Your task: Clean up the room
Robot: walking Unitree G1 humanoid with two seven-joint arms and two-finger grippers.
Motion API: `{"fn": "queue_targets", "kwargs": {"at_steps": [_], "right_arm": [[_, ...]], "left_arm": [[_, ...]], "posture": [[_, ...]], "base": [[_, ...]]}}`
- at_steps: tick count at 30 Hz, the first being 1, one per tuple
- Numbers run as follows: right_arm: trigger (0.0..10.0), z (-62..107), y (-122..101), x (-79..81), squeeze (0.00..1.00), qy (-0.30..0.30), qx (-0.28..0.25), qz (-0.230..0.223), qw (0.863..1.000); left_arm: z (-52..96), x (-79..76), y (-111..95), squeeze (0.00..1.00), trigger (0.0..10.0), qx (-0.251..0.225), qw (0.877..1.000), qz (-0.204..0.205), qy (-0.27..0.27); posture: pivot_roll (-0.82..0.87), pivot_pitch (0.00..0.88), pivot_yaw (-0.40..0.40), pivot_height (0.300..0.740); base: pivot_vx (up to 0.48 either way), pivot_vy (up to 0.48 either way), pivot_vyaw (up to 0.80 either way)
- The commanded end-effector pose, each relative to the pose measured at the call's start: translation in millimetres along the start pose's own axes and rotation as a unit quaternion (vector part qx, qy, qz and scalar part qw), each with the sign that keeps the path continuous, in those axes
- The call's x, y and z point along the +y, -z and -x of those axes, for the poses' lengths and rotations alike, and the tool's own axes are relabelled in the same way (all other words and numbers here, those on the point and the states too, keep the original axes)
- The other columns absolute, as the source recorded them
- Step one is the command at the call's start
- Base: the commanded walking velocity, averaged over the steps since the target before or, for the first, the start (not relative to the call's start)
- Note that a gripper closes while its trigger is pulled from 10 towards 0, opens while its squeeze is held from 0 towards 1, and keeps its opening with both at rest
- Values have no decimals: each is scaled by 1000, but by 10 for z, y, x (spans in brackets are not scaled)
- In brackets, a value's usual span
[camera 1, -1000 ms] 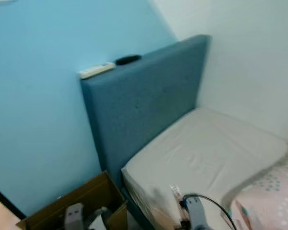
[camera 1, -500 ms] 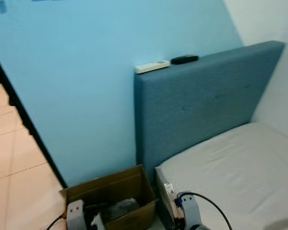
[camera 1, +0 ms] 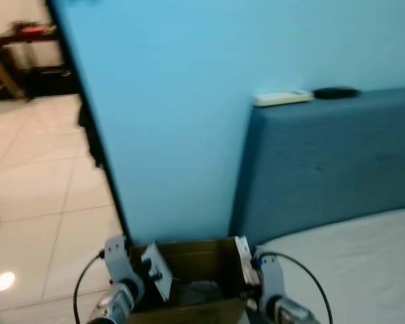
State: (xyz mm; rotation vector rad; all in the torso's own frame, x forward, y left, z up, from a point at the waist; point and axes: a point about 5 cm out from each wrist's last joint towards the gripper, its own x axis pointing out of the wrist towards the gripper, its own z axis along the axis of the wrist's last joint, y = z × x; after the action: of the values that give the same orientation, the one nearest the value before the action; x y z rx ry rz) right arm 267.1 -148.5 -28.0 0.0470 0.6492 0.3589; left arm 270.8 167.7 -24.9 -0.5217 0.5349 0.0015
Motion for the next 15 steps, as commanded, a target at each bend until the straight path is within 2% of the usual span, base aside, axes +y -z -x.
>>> {"fn": "queue_targets", "kwargs": {"at_steps": [1, 2, 3, 4, 5, 6, 8, 9, 10, 12, 13, 14, 15], "right_arm": [[10000, 22, 110, 19, 0, -5, 18, -1, 1000], [10000, -7, 59, 45, 0, -6, 24, 41, 999], [10000, -7, 59, 45, 0, -6, 24, 41, 999], [10000, -35, -12, 53, 0, 4, 23, 74, 997], [10000, -35, -12, 53, 0, 4, 23, 74, 997], [10000, -62, -83, 50, 0, 20, 25, 99, 995], [10000, -108, -206, 75, 0, 34, 29, 190, 981], [10000, -108, -206, 75, 0, 34, 29, 190, 981], [10000, -128, -275, 84, 0, 40, 29, 237, 970], [10000, -128, -275, 84, 0, 40, 29, 237, 970], [10000, -142, -328, 88, 0, 46, 29, 276, 960], [10000, -142, -328, 88, 0, 46, 29, 276, 960], [10000, -150, -407, 62, 0, 59, 27, 310, 948]], "left_arm": [[-1, -18, 29, 0, 10000, 5, 1000, 4, 3], [-11, -28, 4, 0, 10000, 3, 1000, 0, 4], [-11, -28, 4, 0, 10000, 3, 1000, 0, 4], [-15, -32, 4, 0, 10000, 9, 1000, -10, 5], [-15, -32, 4, 0, 10000, 9, 1000, -10, 5], [-10, -32, 31, 0, 10000, 19, 1000, -23, 7], [28, -7, 146, 0, 10000, 44, 998, -40, 8], [28, -7, 146, 0, 10000, 44, 998, -40, 8], [58, 18, 217, 0, 10000, 55, 998, -43, 7], [58, 18, 217, 0, 10000, 55, 998, -43, 7], [87, 45, 274, 0, 10000, 62, 997, -43, 6], [87, 45, 274, 0, 10000, 62, 997, -43, 6], [125, 84, 335, 0, 10000, 68, 997, -41, 5]], "posture": [[-65, 0, -9, 710], [-65, 0, -7, 710], [-65, 0, -7, 710], [-64, 0, -7, 710], [-64, 0, -7, 710], [-63, 0, -3, 710], [-66, 0, 0, 710], [-66, 0, 0, 710], [-62, 8, -4, 710], [-62, 8, -4, 710], [-53, 28, -7, 710], [-53, 28, -7, 710], [-39, 55, -9, 710]], "base": [[0, 0, 800], [0, 0, 625], [0, 0, 625], [0, 0, 0], [0, 0, 0], [0, 0, 0], [0, 0, 0], [0, 0, 0], [0, 0, 0], [0, 0, 0], [0, 0, 0], [0, 0, 0], [0, 0, 0]]}}
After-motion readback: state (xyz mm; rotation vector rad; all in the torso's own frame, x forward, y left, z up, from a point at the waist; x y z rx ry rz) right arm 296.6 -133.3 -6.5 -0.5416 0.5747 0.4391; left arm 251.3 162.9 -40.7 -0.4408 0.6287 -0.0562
